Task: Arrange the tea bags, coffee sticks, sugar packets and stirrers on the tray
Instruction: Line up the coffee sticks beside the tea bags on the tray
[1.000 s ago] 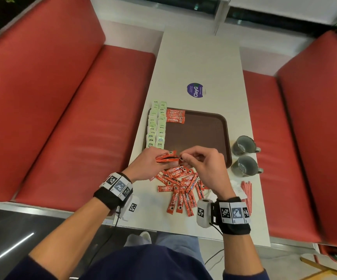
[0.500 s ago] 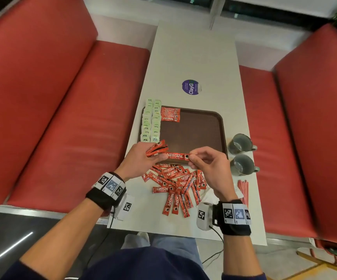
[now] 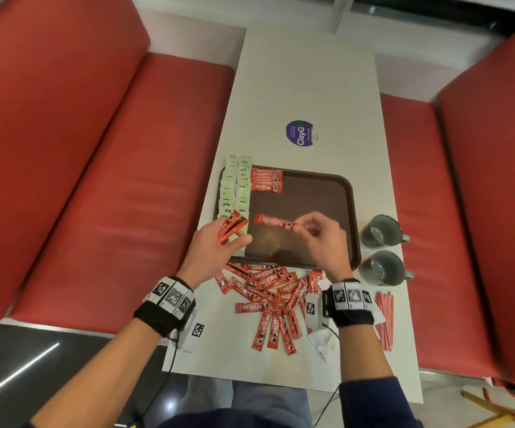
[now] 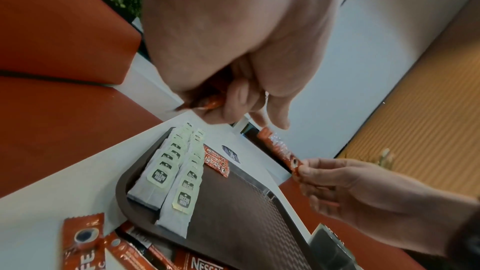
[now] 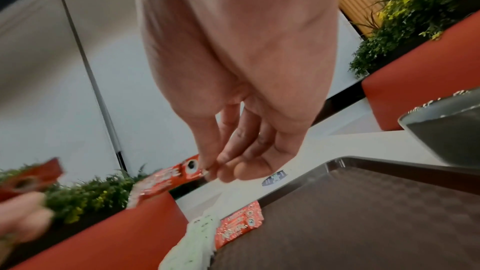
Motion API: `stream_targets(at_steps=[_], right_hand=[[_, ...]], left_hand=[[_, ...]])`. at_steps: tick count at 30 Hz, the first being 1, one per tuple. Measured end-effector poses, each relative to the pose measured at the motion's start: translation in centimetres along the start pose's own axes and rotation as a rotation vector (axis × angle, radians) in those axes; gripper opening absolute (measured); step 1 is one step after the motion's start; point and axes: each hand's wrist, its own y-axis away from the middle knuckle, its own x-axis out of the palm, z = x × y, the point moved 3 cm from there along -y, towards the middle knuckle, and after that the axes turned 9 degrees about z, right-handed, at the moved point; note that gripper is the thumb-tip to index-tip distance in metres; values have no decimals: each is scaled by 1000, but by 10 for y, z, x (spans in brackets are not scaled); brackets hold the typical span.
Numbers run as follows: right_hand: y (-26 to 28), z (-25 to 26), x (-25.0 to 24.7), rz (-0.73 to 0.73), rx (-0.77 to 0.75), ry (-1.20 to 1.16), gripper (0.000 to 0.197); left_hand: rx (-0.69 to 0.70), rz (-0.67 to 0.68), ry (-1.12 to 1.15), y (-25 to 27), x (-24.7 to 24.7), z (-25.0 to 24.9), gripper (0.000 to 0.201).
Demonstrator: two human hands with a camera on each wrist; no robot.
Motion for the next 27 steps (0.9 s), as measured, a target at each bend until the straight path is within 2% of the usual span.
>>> stream_targets(at_steps=[5, 10, 13, 17, 23, 25, 27], right_hand=[[-85, -27, 9, -127, 100, 70, 4], [-150, -47, 35, 5, 146, 123, 4], [-176, -52, 43, 42, 164, 144, 15], [-195, -56, 46, 38, 197, 184, 20], [-193, -50, 49, 26, 248, 189, 3], [-190, -48, 50, 2, 254, 178, 10], [-187, -46, 54, -13, 251, 161, 26]], left_hand=[[-118, 55, 194, 3, -4, 18, 39], [-169, 119, 373, 8, -7, 32, 45], [-189, 141, 392, 7, -10, 38, 41], [-200, 170, 476, 4, -10, 42, 47], [-190, 200, 535, 0, -6, 37, 58], [-187, 210, 545, -1, -5, 35, 60], [-195, 208, 545, -1, -5, 34, 59]])
